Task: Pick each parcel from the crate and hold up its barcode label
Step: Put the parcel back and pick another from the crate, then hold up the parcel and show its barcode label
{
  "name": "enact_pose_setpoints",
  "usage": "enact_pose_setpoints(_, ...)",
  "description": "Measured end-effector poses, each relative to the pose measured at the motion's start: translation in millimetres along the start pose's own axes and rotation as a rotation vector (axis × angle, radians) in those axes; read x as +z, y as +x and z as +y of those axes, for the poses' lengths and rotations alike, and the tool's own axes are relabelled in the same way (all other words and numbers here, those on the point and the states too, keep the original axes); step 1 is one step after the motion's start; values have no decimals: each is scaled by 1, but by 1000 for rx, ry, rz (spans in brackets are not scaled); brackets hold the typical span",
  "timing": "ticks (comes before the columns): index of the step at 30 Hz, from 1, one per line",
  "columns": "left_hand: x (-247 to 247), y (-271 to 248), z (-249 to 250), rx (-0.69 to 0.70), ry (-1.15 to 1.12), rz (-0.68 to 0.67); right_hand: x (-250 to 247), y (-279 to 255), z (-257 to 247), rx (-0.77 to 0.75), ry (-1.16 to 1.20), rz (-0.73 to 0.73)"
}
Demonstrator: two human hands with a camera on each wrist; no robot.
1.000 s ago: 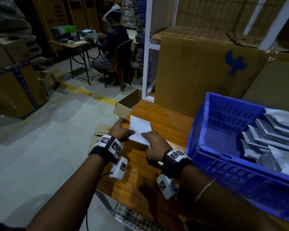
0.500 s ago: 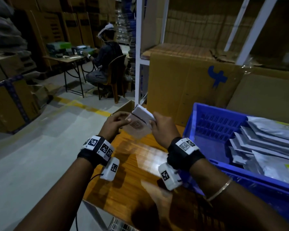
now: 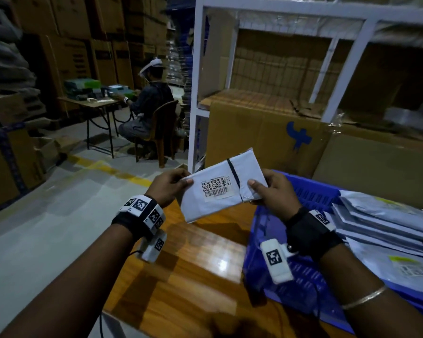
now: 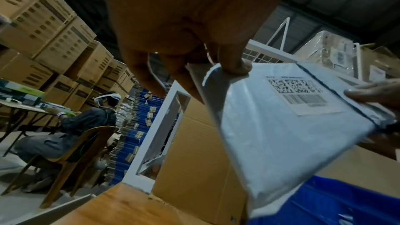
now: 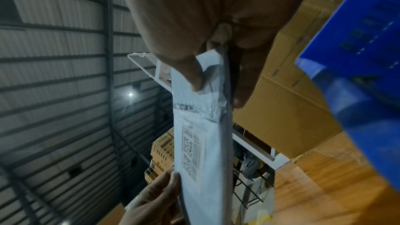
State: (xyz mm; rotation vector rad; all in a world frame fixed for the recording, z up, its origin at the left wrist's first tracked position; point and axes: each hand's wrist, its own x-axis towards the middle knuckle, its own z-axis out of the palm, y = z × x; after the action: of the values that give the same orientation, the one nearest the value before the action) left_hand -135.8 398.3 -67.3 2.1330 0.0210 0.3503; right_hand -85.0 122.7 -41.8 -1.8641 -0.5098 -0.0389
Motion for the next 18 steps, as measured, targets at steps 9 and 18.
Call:
enact_pose_setpoints(9,12,5,39,64,-72,-36,-26,-3,0,-55,123,34)
enact_pose_setpoints(18,23,11,72,133,-12,24,-58,-8,10,3,207,100)
